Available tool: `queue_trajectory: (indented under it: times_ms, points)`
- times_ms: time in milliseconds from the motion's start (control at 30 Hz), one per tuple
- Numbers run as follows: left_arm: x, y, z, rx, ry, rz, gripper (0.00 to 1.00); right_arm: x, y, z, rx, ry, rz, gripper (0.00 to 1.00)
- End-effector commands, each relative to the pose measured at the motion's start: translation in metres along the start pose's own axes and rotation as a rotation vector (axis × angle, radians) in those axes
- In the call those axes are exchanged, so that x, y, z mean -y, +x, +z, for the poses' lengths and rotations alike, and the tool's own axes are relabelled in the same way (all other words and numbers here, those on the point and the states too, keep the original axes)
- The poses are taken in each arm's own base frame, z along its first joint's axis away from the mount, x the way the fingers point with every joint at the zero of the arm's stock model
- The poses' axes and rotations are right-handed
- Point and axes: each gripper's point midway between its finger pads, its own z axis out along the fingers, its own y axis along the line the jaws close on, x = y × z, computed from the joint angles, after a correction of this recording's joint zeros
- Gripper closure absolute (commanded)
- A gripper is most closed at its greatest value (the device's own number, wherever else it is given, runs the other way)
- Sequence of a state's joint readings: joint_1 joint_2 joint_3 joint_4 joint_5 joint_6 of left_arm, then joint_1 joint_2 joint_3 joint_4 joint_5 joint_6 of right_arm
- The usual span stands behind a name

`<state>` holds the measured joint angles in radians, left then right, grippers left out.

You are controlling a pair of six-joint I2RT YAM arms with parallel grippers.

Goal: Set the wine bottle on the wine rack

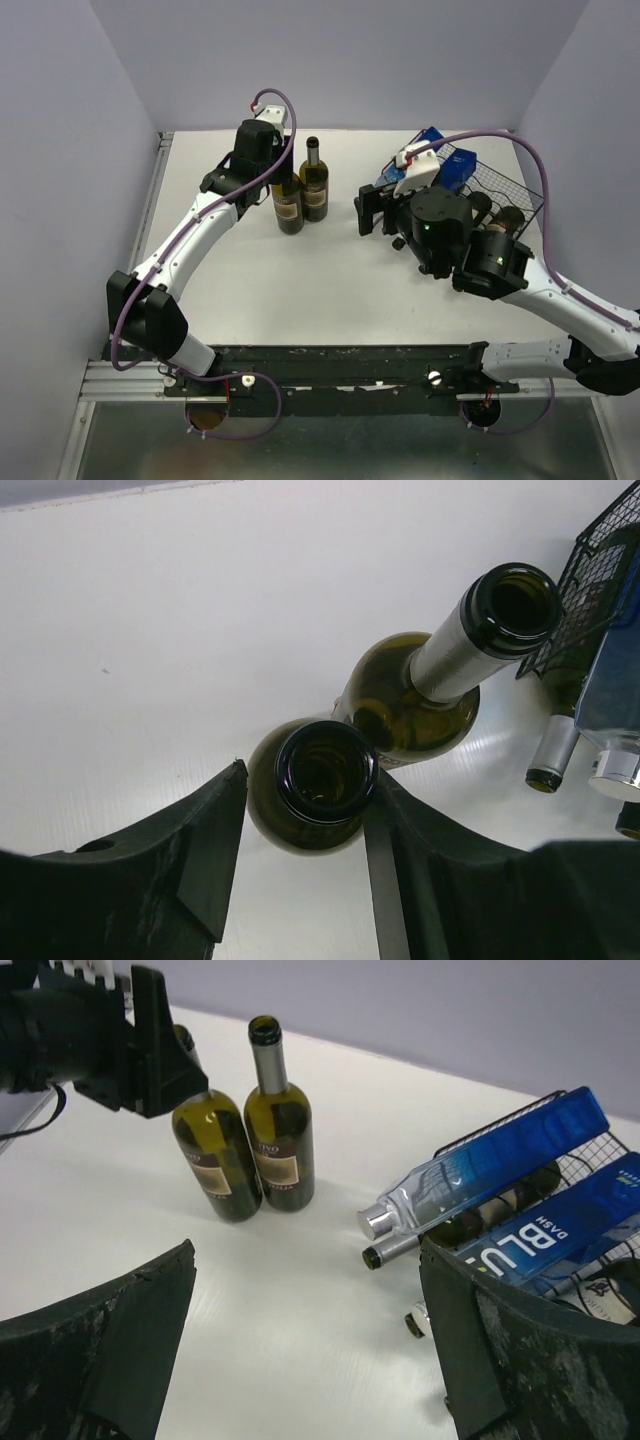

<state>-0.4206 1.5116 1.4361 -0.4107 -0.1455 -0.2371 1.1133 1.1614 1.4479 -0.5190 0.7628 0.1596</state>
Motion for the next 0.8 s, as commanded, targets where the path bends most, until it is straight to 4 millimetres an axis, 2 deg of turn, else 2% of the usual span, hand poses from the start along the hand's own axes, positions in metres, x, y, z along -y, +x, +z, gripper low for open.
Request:
queue_trajectory:
  times_ms: [0, 100, 167, 233, 300, 400, 500, 767]
  points:
    - [0.009, -0.021, 0.001, 0.069, 0.063, 0.030, 0.43, -0.019, 0.023, 0.004, -0.052, -0.065, 0.027, 0.00]
    - [0.014, -0.017, 0.003, 0.062, 0.090, 0.038, 0.50, -0.020, 0.027, 0.006, -0.056, -0.065, 0.025, 0.00]
    - [0.015, -0.017, 0.003, 0.060, 0.099, 0.041, 0.60, -0.018, 0.028, 0.006, -0.056, -0.060, 0.023, 0.00]
    - [0.016, -0.017, 0.001, 0.062, 0.107, 0.043, 0.77, -0.019, 0.030, 0.007, -0.059, -0.063, 0.021, 0.00]
    - [0.016, -0.021, -0.004, 0.070, 0.108, 0.045, 0.99, -0.021, 0.033, 0.006, -0.067, -0.078, 0.014, 0.00]
    - [0.017, -0.029, -0.015, 0.088, 0.118, 0.062, 1.00, -0.027, 0.039, 0.006, -0.079, -0.112, 0.010, 0.00]
    - [0.021, -0.041, -0.035, 0.105, 0.149, 0.071, 1.00, -0.032, 0.044, 0.006, -0.087, -0.140, 0.004, 0.00]
    - [0.047, -0.074, -0.117, 0.156, 0.310, 0.116, 1.00, -0.058, 0.054, 0.012, -0.069, -0.256, -0.010, 0.00]
